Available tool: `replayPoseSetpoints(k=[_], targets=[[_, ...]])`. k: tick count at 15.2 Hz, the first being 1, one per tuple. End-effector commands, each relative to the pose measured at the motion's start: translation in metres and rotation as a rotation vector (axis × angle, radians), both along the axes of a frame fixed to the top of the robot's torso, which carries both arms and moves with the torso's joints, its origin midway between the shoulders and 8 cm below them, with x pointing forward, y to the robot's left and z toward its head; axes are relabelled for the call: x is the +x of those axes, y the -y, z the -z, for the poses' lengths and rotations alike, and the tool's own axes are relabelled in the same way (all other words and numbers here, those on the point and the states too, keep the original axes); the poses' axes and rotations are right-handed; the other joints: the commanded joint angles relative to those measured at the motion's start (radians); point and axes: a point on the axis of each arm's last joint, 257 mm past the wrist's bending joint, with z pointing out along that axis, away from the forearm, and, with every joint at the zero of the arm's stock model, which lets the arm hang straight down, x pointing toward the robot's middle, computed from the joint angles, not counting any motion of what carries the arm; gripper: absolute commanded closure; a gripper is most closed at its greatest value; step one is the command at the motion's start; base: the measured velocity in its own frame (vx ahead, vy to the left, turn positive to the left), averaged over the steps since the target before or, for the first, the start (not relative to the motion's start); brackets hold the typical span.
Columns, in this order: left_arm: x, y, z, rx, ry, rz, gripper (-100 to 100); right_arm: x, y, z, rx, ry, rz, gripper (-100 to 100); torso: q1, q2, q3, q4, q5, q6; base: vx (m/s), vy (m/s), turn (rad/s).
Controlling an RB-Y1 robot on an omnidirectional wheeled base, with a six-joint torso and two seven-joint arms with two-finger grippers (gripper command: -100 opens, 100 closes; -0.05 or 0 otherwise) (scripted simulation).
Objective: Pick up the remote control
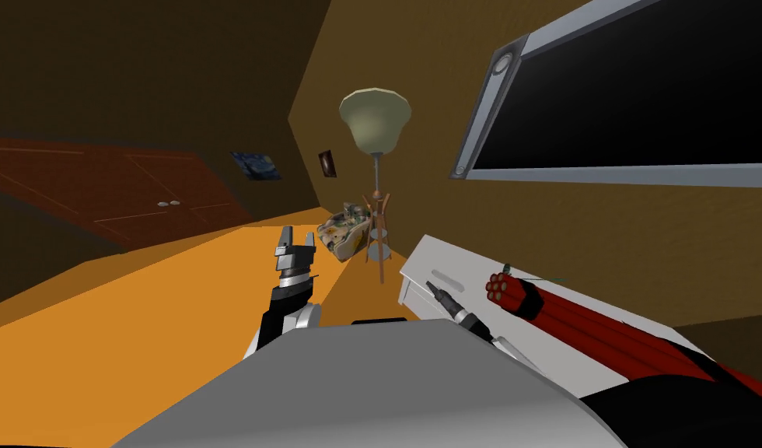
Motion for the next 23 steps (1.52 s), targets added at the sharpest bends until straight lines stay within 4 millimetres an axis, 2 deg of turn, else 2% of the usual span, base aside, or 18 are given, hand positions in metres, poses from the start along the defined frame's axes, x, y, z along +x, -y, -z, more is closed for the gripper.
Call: replayPoseSetpoints(k=[1, 4, 5, 7, 8, 10, 11, 13, 14, 17, 18, 21, 22, 23], targets=[[0.000, 0.000, 0.000, 0.000, 0.000, 0.000, 0, -0.019, 0.013, 0.025, -0.076, -0.065, -0.028, -100, 0.000, 0.000, 0.000, 0.000, 0.000, 0.000, 0.032, 0.035, 0.214], [0.000, 0.000, 0.000, 0.000, 0.000, 0.000, 0, -0.024, 0.019, 0.033, -0.081, -0.083, -0.018, -100, 0.000, 0.000, 0.000, 0.000, 0.000, 0.000, 0.030, 0.026, 0.062], [0.000, 0.000, 0.000, 0.000, 0.000, 0.000, 0, -0.037, 0.025, 0.046, -0.140, -0.119, -0.055, -100, -0.001, 0.001, 0.000, 0.000, 0.000, 0.000, 0.022, 0.030, 0.158], [0.000, 0.000, 0.000, 0.000, 0.000, 0.000, 0, -0.045, 0.035, 0.057, -0.149, -0.149, -0.039, -100, 0.000, 0.000, 0.000, 0.000, 0.000, 0.000, 0.034, 0.031, 0.139], [0.000, 0.000, 0.000, 0.000, 0.000, 0.000, 0, -0.060, 0.044, 0.071, -0.208, -0.189, -0.074, -100, 0.000, 0.000, 0.000, 0.000, 0.000, 0.000, 0.045, 0.038, 0.139], [0.000, 0.000, 0.000, 0.000, 0.000, 0.000, 0, -0.068, 0.053, 0.080, -0.216, -0.215, -0.062, -100, 0.000, -0.001, 0.000, 0.000, 0.000, 0.000, 0.044, 0.030, 0.122], [0.000, 0.000, 0.000, 0.000, 0.000, 0.000, 0, -0.085, 0.064, 0.093, -0.275, -0.258, -0.097, -100, 0.000, 0.000, 0.000, 0.000, 0.000, 0.000, 0.039, 0.036, 0.207], [0.000, 0.000, 0.000, 0.000, 0.000, 0.000, 0, -0.093, 0.072, 0.100, -0.282, -0.280, -0.085, -100, 0.000, -0.001, 0.000, 0.000, 0.000, 0.000, 0.044, 0.034, 0.123], [0.000, 0.000, 0.000, 0.000, 0.000, 0.000, 0, -0.109, 0.081, 0.109, -0.338, -0.317, -0.125, -100, 0.000, -0.001, 0.000, 0.000, 0.000, 0.000, 0.049, 0.030, 0.165], [0.000, 0.000, 0.000, 0.000, 0.000, 0.000, 0, -0.118, 0.091, 0.117, -0.347, -0.346, -0.110, -100, -0.001, -0.001, 0.000, 0.000, 0.000, 0.000, 0.038, 0.017, 0.071], [0.000, 0.000, 0.000, 0.000, 0.000, 0.000, 0, -0.136, 0.102, 0.125, -0.401, -0.384, -0.150, -100, -0.001, 0.000, 0.000, 0.000, 0.000, 0.000, 0.034, 0.027, 0.170], [0.000, 0.000, 0.000, 0.000, 0.000, 0.000, 0, -0.145, 0.112, 0.132, -0.409, -0.411, -0.137, -100, -0.001, 0.000, 0.000, 0.000, 0.000, 0.000, 0.036, 0.015, 0.084], [0.000, 0.000, 0.000, 0.000, 0.000, 0.000, 0, -0.165, 0.125, 0.140, -0.462, -0.454, -0.174, -100, -0.001, 0.000, 0.000, 0.000, 0.000, 0.000, 0.036, 0.016, 0.168], [0.000, 0.000, 0.000, 0.000, 0.000, 0.000, 0, -0.168, 0.128, 0.141, -0.465, -0.462, -0.170, -100, -0.001, 0.000, 0.000, 0.000, 0.000, 0.000, 0.046, 0.015, 0.196]])
